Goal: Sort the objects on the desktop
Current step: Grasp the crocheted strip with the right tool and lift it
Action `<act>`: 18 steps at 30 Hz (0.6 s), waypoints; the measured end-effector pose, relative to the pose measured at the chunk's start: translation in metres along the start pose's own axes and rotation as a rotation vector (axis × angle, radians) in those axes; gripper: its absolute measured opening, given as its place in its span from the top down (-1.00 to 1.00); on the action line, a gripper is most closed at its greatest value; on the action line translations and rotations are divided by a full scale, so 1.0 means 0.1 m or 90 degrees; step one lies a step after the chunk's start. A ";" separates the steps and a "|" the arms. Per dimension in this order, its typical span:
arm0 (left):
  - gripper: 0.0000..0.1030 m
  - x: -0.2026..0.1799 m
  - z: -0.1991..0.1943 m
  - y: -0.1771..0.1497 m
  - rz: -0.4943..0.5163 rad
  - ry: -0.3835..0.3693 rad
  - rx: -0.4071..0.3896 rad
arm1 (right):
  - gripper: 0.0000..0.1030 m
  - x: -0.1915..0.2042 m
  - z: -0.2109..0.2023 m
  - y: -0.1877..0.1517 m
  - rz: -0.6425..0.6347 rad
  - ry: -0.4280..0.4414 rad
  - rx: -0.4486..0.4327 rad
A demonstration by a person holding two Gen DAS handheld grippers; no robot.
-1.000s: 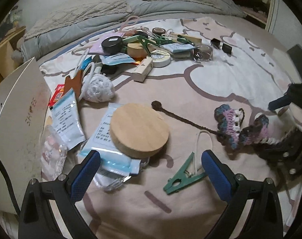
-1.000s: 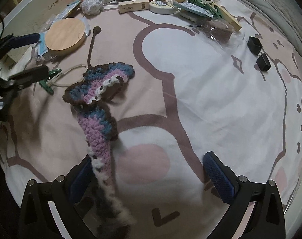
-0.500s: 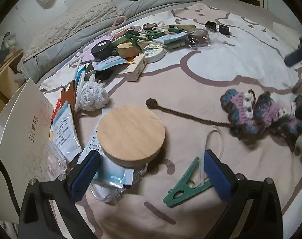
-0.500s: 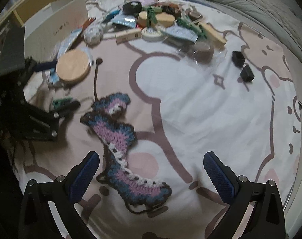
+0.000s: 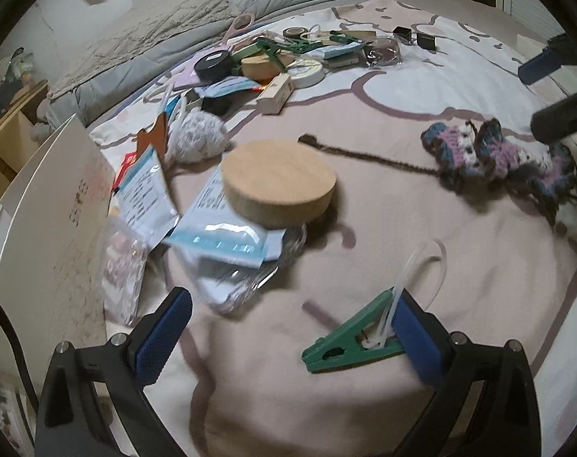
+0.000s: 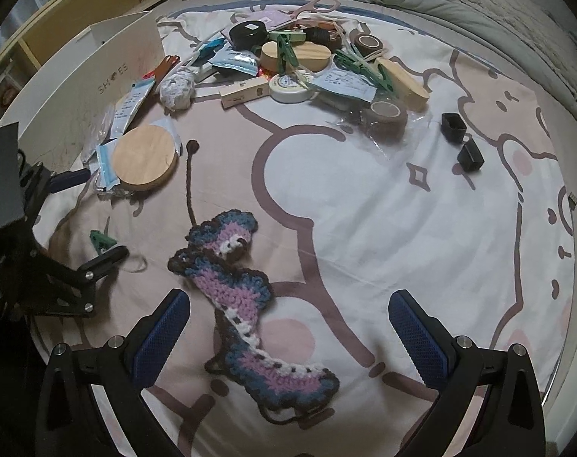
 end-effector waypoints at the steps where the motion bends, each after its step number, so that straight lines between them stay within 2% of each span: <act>1: -0.98 0.02 -0.01 -0.03 0.001 0.001 0.002 | -1.00 0.02 0.00 0.01 -0.001 -0.001 0.001; 7: -0.98 0.13 -0.07 -0.23 -0.024 -0.009 0.025 | -1.00 0.12 0.02 0.07 -0.004 0.002 0.000; 12: -0.98 0.16 -0.10 -0.30 -0.045 -0.023 0.047 | -1.00 0.14 0.06 0.08 0.039 0.010 0.007; 18: -0.98 0.05 -0.21 -0.29 -0.045 -0.078 0.046 | -1.00 0.19 0.12 0.06 0.039 0.008 0.017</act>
Point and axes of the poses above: each gripper's, at about its wrist camera, not at the fingertips, and z roughly the way its jaws point, x to its left, y to its top, the point moved 10 cm from there along z, roughly the way its jaws point, and after that the axes turned 5 degrees about -x, right-handed, at the moved point
